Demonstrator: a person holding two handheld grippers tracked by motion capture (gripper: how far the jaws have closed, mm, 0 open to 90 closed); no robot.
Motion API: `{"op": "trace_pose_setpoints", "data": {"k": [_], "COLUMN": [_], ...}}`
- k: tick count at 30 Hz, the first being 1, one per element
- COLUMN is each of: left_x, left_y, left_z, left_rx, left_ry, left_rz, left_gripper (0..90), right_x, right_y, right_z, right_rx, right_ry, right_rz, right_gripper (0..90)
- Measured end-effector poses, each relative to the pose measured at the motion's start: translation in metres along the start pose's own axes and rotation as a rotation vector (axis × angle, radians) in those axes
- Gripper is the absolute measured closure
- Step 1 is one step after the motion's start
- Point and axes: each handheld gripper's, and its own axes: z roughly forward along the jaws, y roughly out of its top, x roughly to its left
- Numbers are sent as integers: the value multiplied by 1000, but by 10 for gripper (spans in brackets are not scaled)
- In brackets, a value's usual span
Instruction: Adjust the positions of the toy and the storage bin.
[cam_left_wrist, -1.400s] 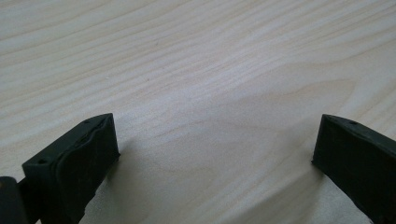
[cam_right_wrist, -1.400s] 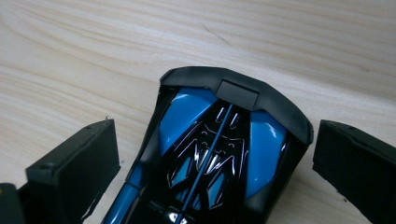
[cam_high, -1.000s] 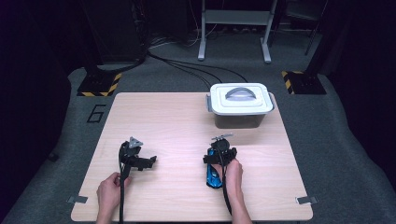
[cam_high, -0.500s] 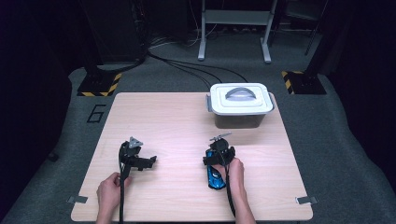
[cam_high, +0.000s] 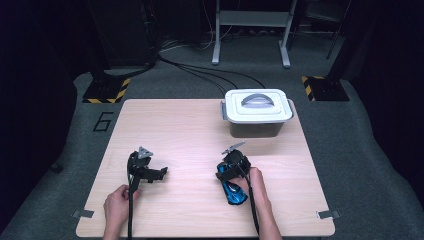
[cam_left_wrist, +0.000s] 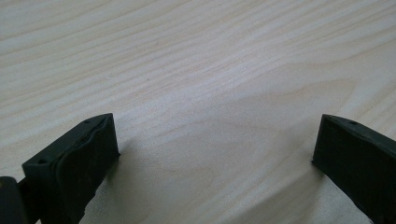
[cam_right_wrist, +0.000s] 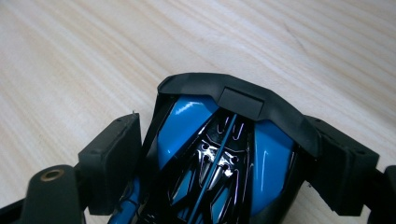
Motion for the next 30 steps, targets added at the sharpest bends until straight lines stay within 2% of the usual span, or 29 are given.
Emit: {"op": "trace_pose_setpoints", "data": {"k": [1, 3, 4, 7, 8, 9, 10, 11, 12, 14, 18, 20, 24, 25, 26, 30], "left_x": [0, 0, 0, 0, 0, 0, 0, 0, 0, 0, 0, 0, 0, 0, 0, 0], "left_y": [0, 0, 0, 0, 0, 0, 0, 0, 0, 0, 0, 0, 0, 0, 0, 0], "left_z": [0, 0, 0, 0, 0, 0, 0, 0, 0, 0, 0, 0, 0, 0, 0, 0], "left_rx": [0, 0, -1, 0, 0, 0, 0, 0, 0, 0, 0, 0, 0, 1, 1, 0], "left_ry": [0, 0, 0, 0, 0, 0, 0, 0, 0, 0, 0, 0, 0, 0, 0, 0], "left_rz": [0, 0, 0, 0, 0, 0, 0, 0, 0, 0, 0, 0, 0, 0, 0, 0], "left_gripper": [0, 0, 0, 0, 0, 0, 0, 0, 0, 0, 0, 0, 0, 0, 0, 0], "right_x": [0, 0, 0, 2, 3, 3, 3, 4, 6, 7, 8, 10, 13, 14, 15, 17], "right_y": [0, 0, 0, 0, 0, 0, 0, -1, -2, -3, -5, -5, -3, -3, -2, -1], "right_z": [0, 0, 0, -1, -1, -2, -2, -3, -4, -3, -2, -1, 1, 1, 2, 3], "right_rx": [0, 8, 10, 17, 16, -4, -4, -18, -37, -29, -26, -25, -18, -14, -15, -16], "right_ry": [0, 23, 25, 12, 9, 9, 9, 13, -12, -49, -76, -97, -107, -111, -131, -151], "right_rz": [0, -37, -40, -22, -9, 40, 40, 83, 154, 180, 217, 221, 209, 210, 203, 196], "right_gripper": [177, 176, 175, 174, 175, 132, 132, 117, 64, 9, 0, 0, 0, 18, 113, 184]}}
